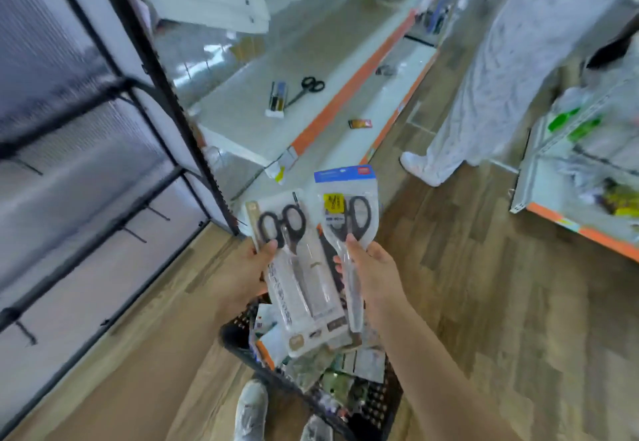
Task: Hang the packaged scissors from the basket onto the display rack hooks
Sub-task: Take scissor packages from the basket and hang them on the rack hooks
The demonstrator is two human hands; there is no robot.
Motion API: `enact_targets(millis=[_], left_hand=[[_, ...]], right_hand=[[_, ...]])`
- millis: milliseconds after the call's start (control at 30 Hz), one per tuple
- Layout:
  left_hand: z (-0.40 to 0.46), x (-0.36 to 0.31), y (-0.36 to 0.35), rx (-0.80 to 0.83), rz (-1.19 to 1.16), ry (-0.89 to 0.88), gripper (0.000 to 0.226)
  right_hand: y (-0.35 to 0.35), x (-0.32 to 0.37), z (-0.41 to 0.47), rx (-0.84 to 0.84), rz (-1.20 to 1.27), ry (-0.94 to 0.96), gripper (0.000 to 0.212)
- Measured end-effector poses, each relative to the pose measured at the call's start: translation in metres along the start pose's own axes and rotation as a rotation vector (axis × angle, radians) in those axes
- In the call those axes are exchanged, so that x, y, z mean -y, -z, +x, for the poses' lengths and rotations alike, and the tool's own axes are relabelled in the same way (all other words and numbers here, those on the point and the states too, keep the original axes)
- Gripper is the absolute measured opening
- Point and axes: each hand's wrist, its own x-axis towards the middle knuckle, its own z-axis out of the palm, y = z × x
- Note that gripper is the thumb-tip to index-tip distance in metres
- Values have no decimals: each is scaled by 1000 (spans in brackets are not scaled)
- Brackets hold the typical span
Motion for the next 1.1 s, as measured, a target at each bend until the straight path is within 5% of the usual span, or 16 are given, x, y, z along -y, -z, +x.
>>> enact_targets(millis=[133, 267, 567, 667, 867, 1000, 1100], left_hand=[[-54, -73, 31, -90, 30, -138, 15], [-110, -125, 77, -166, 3, -277, 20], [-230, -179, 171, -335, -156, -426, 20], [-266, -183, 197, -428, -161, -492, 17], [-334, -178, 235, -504, -163, -509, 32], [-377, -171, 254, -554, -192, -542, 32], [-407, -160, 269, -585, -214, -583, 26]], right_hand=[[-36, 69, -34, 46, -16, 95, 37], [-84, 126, -72, 146, -57, 199, 29], [-214, 183, -169, 402, -140, 387, 58], [-238, 190, -203, 462, -142, 369, 37], [-267, 201, -256, 550, -147, 452, 51], [-291, 202, -292, 646, -190, 493, 17], [-314, 191, -327, 725, -224, 548, 13]])
